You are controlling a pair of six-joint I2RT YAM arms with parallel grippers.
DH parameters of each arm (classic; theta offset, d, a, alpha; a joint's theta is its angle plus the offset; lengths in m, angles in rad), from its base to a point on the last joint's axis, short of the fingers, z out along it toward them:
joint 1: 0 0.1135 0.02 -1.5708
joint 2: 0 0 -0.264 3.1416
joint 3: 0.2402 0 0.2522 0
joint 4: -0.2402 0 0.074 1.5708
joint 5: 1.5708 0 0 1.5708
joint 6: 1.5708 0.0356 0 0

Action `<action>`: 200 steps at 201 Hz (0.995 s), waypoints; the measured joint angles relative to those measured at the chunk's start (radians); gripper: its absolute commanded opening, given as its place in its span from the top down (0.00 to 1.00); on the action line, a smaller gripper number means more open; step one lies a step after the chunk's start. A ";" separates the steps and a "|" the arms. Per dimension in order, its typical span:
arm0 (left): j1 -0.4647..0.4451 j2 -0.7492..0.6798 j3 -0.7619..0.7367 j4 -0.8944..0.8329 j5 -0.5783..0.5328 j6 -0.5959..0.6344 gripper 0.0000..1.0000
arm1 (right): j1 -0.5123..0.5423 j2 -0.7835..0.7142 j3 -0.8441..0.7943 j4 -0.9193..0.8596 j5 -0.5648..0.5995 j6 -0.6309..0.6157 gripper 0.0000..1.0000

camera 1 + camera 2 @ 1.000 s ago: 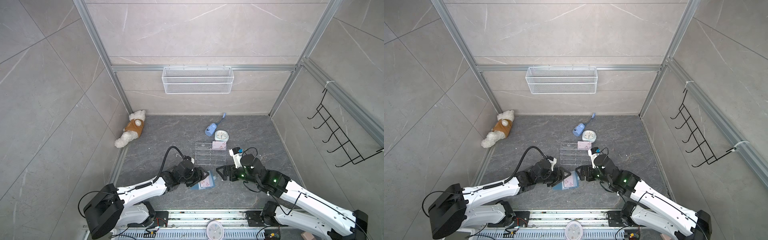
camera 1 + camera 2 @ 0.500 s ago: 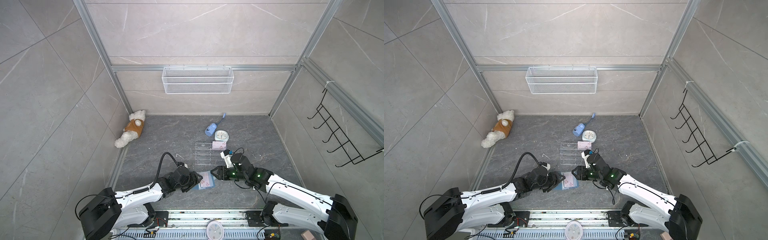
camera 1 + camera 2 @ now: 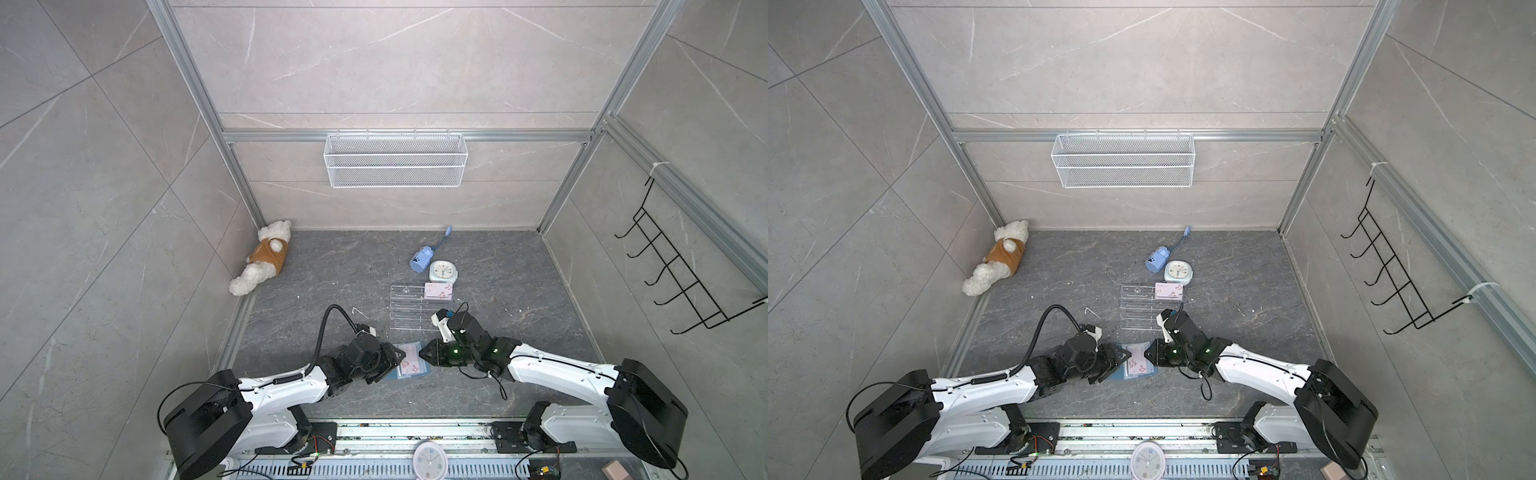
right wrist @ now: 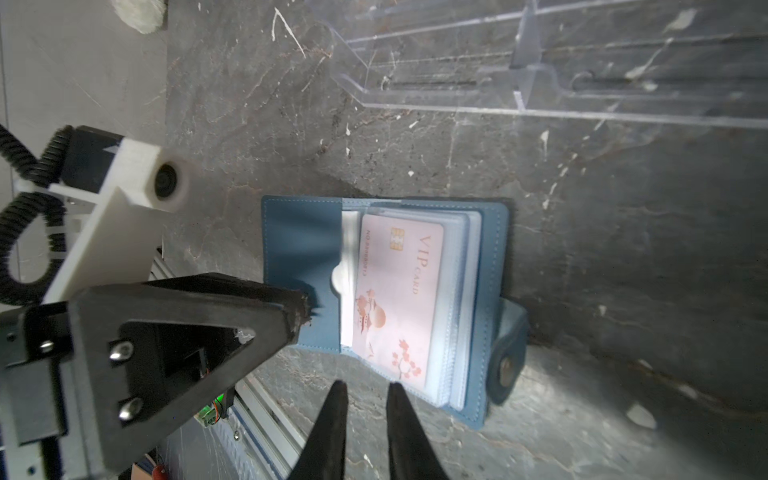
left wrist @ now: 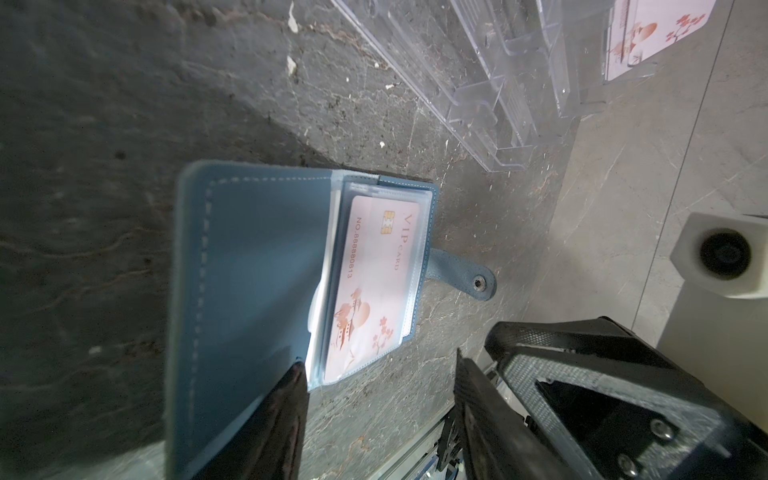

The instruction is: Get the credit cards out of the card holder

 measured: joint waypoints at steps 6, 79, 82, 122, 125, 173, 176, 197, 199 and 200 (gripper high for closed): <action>0.000 0.006 0.000 0.005 0.000 -0.002 0.42 | 0.000 0.010 0.000 0.007 0.000 0.000 0.80; 0.000 0.064 -0.030 0.082 -0.001 -0.014 0.43 | -0.003 0.123 -0.013 0.097 -0.009 0.003 0.83; 0.000 0.068 -0.032 0.089 -0.001 -0.016 0.43 | -0.003 0.129 -0.014 0.101 -0.010 0.004 0.83; 0.000 0.112 -0.092 0.242 -0.004 -0.042 0.47 | -0.003 0.176 -0.028 0.145 -0.018 0.005 0.84; 0.000 0.115 -0.097 0.254 -0.005 -0.043 0.47 | -0.003 0.180 -0.030 0.147 -0.019 0.006 0.84; 0.000 0.151 -0.129 0.362 -0.006 -0.053 0.55 | -0.003 0.219 -0.054 0.231 -0.042 0.029 0.86; 0.000 0.151 -0.130 0.365 -0.007 -0.053 0.55 | -0.003 0.221 -0.055 0.237 -0.044 0.029 0.87; 0.000 0.156 -0.141 0.386 -0.008 -0.053 0.62 | -0.003 0.237 -0.060 0.274 -0.056 0.039 0.87; 0.000 0.156 -0.142 0.388 -0.008 -0.053 0.62 | -0.003 0.238 -0.061 0.278 -0.057 0.041 0.87; 0.000 0.156 -0.143 0.388 -0.008 -0.054 0.62 | -0.003 0.239 -0.061 0.278 -0.057 0.042 0.87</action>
